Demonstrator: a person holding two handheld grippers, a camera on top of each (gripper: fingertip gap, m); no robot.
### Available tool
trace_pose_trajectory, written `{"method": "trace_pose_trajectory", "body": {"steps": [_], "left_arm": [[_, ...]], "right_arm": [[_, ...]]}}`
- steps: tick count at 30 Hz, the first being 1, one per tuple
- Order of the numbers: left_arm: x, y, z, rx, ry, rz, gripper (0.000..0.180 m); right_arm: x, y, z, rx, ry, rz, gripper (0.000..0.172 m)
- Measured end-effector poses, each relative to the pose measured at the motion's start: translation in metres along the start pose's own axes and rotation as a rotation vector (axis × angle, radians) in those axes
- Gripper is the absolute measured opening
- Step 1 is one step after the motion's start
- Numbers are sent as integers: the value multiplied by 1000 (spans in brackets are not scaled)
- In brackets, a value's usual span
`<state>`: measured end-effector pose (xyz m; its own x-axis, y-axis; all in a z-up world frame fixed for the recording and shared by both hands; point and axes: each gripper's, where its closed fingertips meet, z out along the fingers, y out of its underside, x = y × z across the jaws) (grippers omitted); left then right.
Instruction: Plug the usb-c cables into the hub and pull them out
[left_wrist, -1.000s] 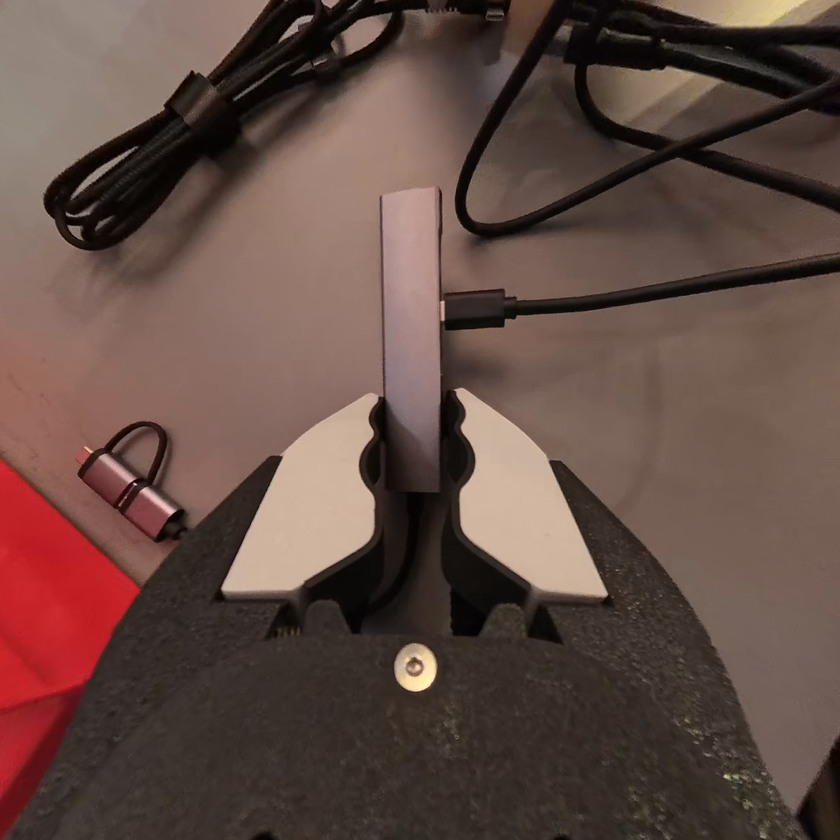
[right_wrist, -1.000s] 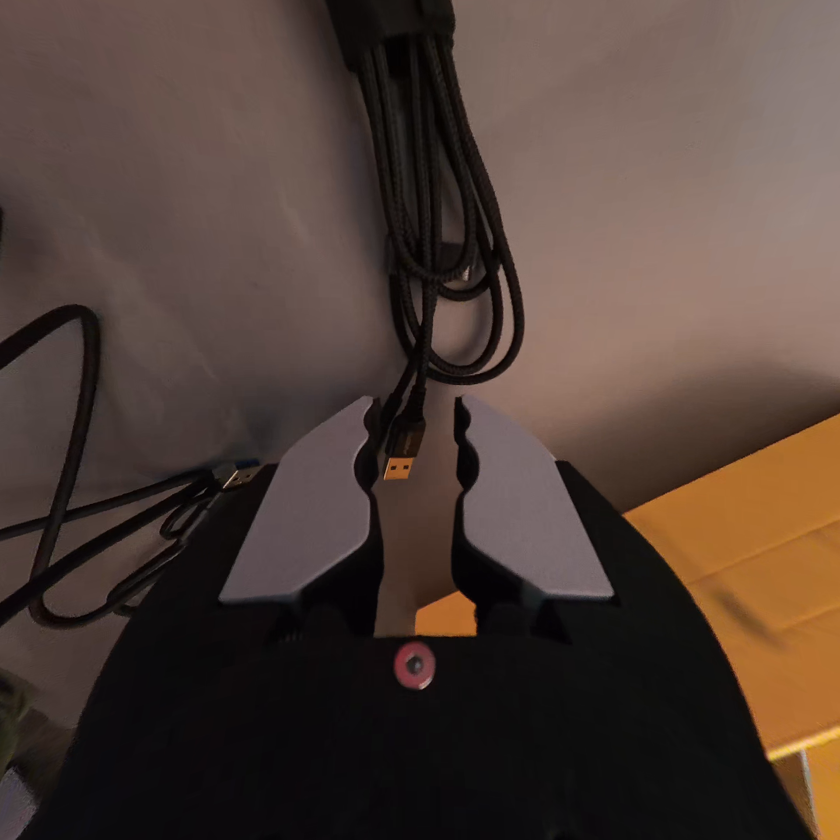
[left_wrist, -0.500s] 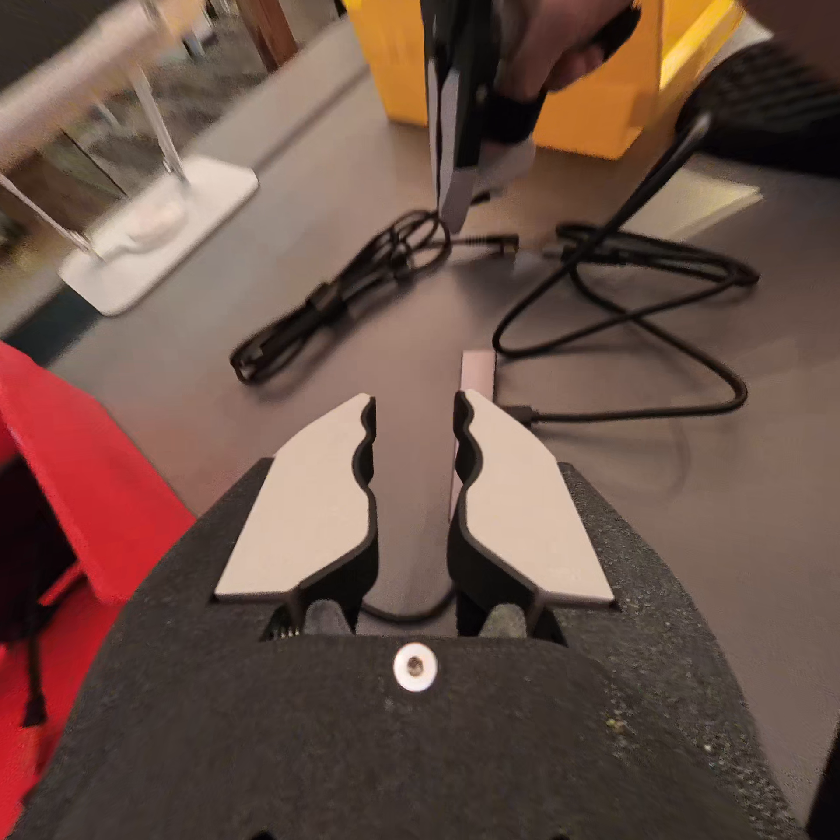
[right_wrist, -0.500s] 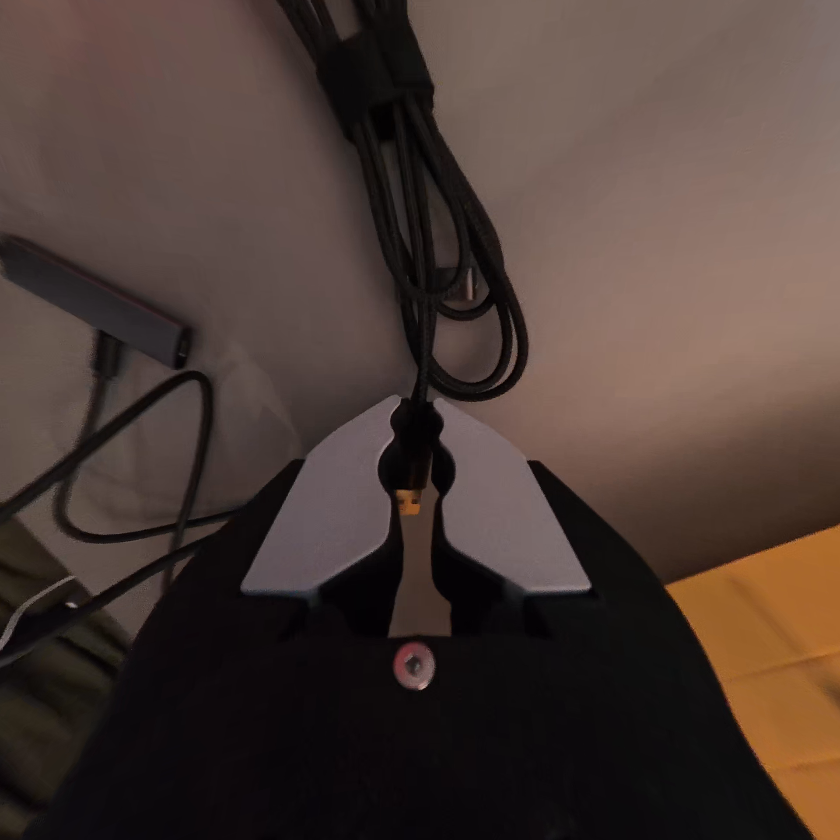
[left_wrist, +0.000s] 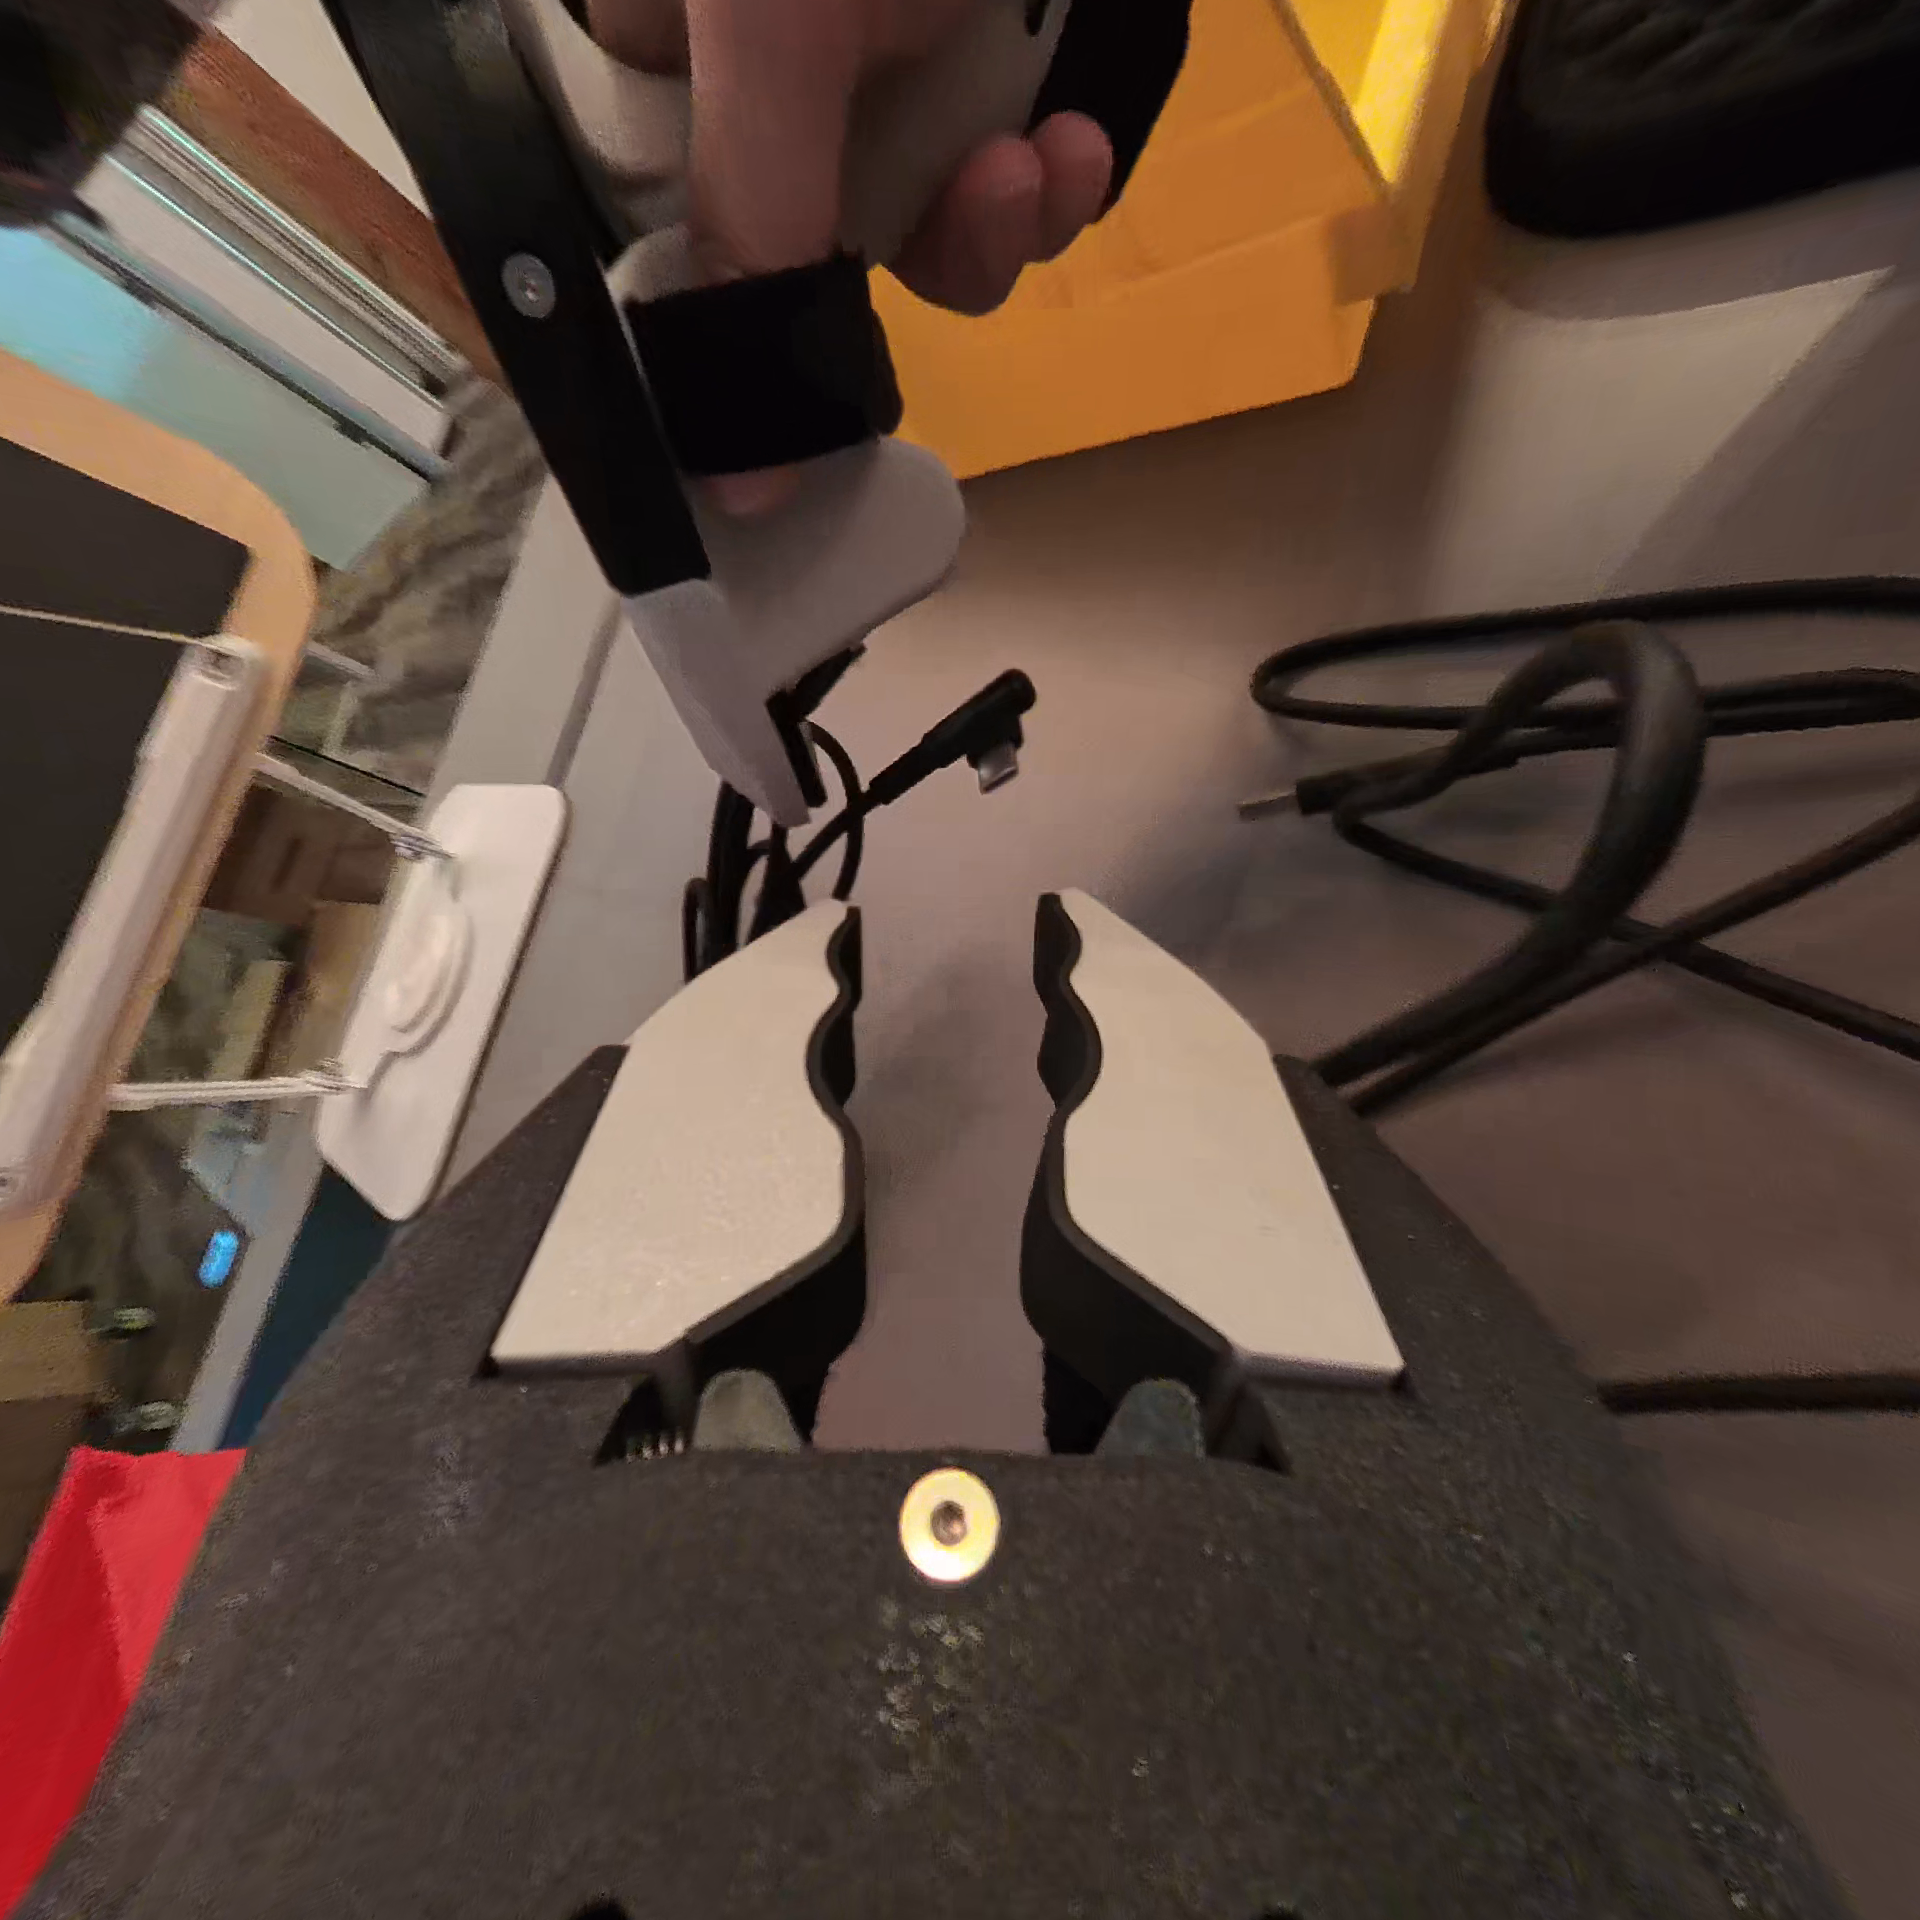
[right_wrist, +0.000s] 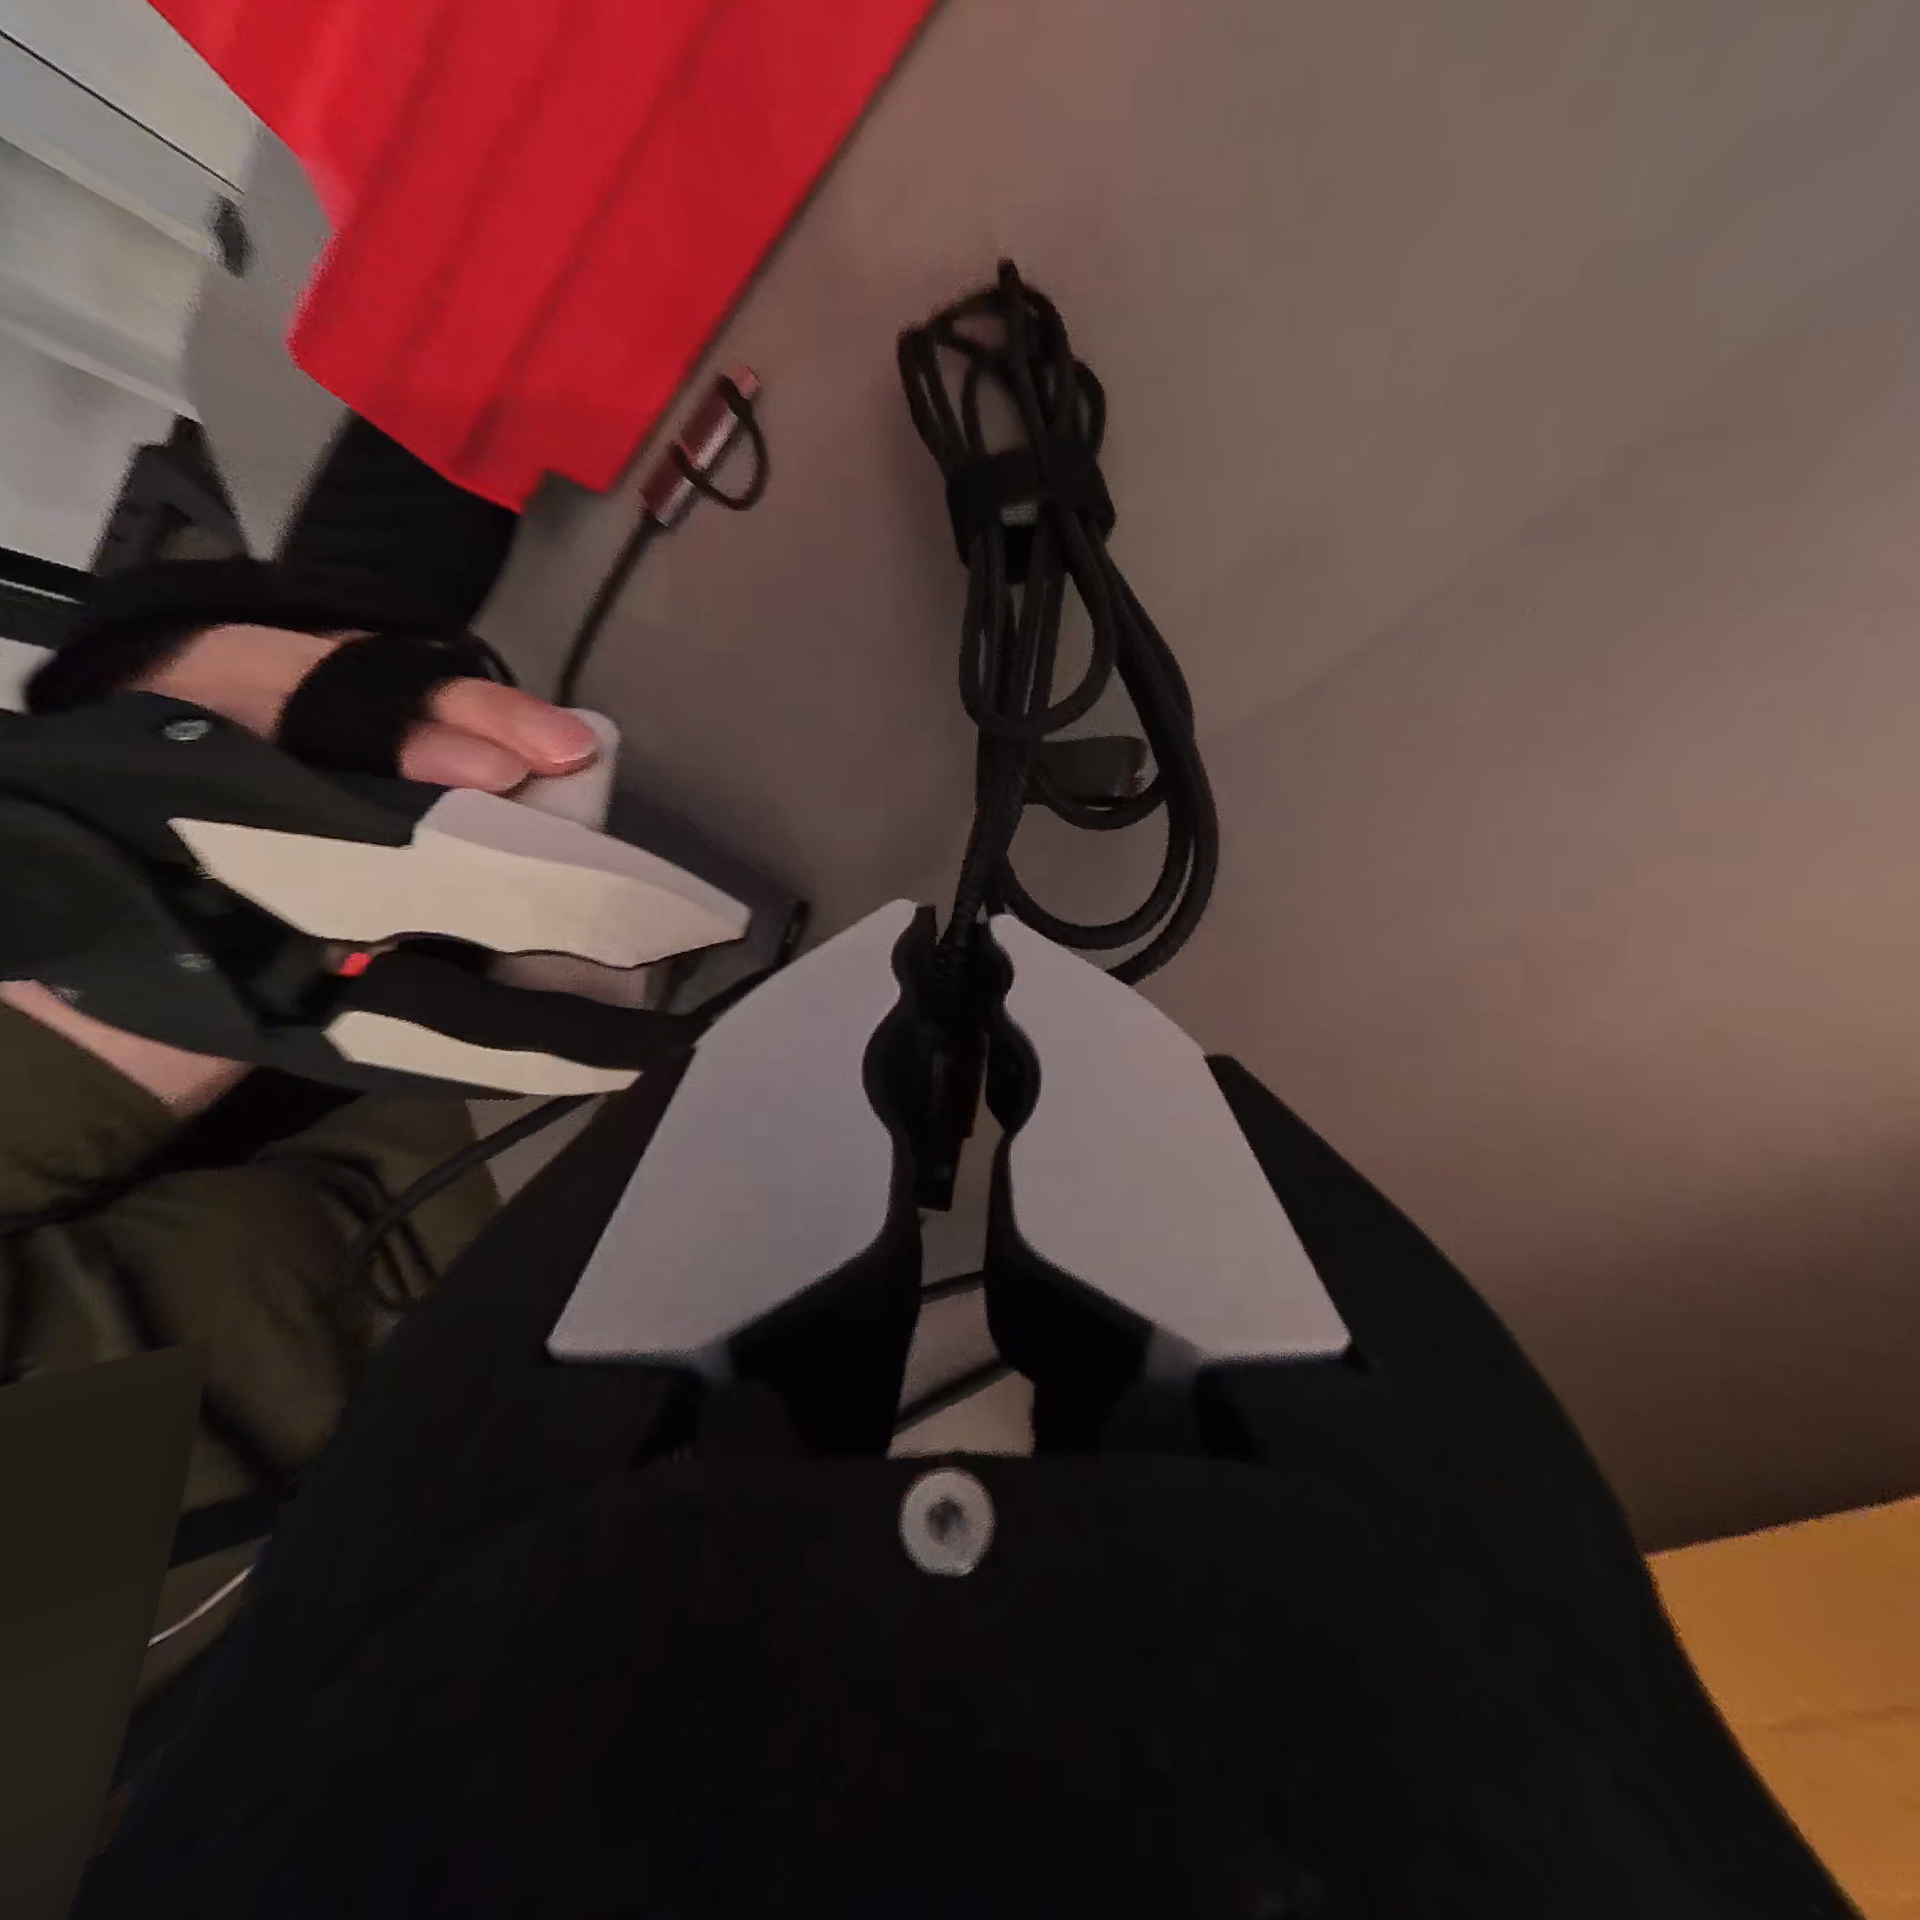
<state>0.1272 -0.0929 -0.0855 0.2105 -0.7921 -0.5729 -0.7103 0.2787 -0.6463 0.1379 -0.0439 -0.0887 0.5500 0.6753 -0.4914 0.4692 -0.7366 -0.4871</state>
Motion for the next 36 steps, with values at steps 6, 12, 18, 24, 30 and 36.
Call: {"method": "trace_pose_trajectory", "body": {"steps": [6, 12, 18, 24, 30, 36], "left_arm": [[-10, -30, -5, 104, -158, 112, 36], [-3, -40, -2, 92, -186, 173, 31], [-10, -45, 3, 85, -249, 196, 19], [-15, -44, 1, 83, -255, 194, 6], [-45, -47, -40, 262, -270, -26, 6], [-61, -41, -72, 471, -160, -247, 5]], "right_arm": [[-15, -8, -8, 46, -113, 15, 8], [-21, -13, -11, 77, -144, 19, 6], [-21, -14, -12, 89, -154, 32, 6], [-19, -14, -10, 86, -142, -8, 8], [-19, -33, -21, 204, -77, -245, 15], [-68, -58, -63, 540, -101, -691, 42]]}}
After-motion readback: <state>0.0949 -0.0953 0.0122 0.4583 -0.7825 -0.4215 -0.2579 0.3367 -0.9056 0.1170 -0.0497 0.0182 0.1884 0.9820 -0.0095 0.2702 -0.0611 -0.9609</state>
